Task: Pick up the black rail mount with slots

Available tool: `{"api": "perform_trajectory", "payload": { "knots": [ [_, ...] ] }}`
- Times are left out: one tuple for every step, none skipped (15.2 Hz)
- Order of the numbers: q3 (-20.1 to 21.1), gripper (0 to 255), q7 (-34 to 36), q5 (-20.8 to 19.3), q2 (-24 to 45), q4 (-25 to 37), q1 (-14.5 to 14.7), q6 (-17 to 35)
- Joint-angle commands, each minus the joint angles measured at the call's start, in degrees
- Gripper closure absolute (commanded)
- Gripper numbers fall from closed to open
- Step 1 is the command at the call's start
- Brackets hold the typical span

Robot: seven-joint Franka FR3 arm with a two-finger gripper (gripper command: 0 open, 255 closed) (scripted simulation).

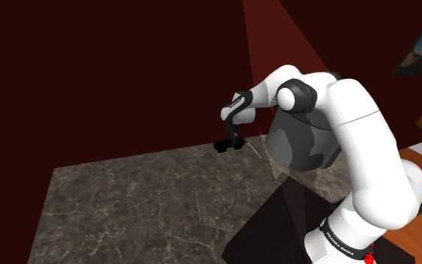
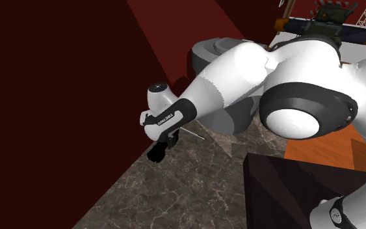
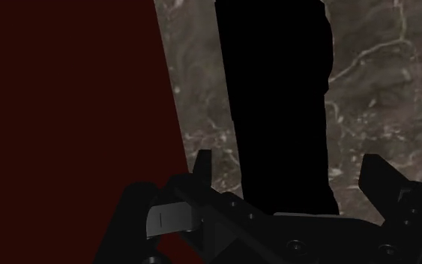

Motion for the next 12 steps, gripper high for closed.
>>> {"api": "perform_trajectory", "payload": {
  "knots": [
    [0.24,0,0.00,0.16,1.13,0.66,-0.15,0.50],
    [0.24,0,0.00,0.16,1.12,0.66,-0.16,0.50],
    [0.23,255,-0.06,0.17,1.04,0.52,-0.18,0.56],
    [0.23,255,-0.04,0.17,1.00,0.46,-0.15,0.57],
    [0.23,255,-0.04,0.17,1.01,0.47,-0.15,0.57],
    [0.23,255,-0.05,0.17,0.99,0.43,-0.16,0.58],
    [0.23,255,-0.02,0.16,1.03,0.51,-0.14,0.54],
    [0.23,255,-0.03,0.16,1.07,0.58,-0.17,0.51],
    [0.23,255,-0.01,0.16,1.08,0.62,-0.16,0.49],
    [0.23,255,-0.02,0.16,1.07,0.60,-0.16,0.50],
    [0.22,255,0.01,0.15,1.08,0.64,-0.14,0.47],
    [0.24,255,0.00,0.16,1.13,0.66,-0.16,0.50]
  ]
}}
